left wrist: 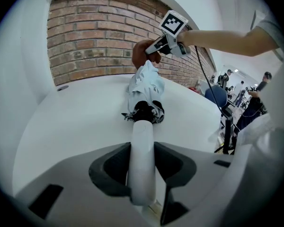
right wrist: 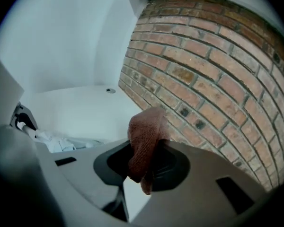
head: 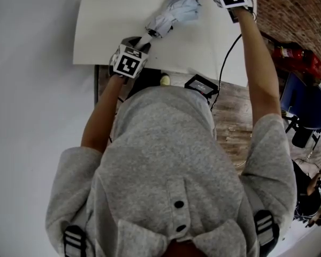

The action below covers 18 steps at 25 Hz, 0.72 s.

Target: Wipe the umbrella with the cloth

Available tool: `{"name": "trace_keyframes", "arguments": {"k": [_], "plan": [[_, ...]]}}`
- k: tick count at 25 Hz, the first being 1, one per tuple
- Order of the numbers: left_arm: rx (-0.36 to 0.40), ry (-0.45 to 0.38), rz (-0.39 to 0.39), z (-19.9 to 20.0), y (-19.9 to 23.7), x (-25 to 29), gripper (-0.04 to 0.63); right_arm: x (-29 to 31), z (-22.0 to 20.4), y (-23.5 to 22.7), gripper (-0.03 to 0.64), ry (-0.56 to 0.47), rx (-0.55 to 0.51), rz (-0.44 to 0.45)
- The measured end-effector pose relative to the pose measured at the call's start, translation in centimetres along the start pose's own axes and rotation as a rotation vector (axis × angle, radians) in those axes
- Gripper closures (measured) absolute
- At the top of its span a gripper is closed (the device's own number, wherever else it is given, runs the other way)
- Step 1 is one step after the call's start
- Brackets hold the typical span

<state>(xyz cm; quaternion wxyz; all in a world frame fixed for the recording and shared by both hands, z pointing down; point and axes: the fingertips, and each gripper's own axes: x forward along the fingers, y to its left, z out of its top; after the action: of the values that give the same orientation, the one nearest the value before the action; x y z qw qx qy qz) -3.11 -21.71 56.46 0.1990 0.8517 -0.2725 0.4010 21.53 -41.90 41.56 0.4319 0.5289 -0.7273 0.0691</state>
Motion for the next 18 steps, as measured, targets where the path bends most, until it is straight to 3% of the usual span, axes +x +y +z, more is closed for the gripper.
{"name": "trace_keyframes", "arguments": {"k": [3,10,18], "plan": [[-0.004,0.002,-0.004,-0.3,-0.4,-0.3,0.443,0.9,1.2,2.8,0.534,-0.004,0.013,0.062],[-0.007,-0.005,-0.013,0.0,-0.1,-0.1,0.443,3.1,2.1,10.0,0.532,0.04,-0.1,0.187],[-0.006,-0.01,-0.017,-0.3,-0.2,-0.3,0.443,2.7,0.4,14.4,0.534,0.187,-0.105,0.328]]}}
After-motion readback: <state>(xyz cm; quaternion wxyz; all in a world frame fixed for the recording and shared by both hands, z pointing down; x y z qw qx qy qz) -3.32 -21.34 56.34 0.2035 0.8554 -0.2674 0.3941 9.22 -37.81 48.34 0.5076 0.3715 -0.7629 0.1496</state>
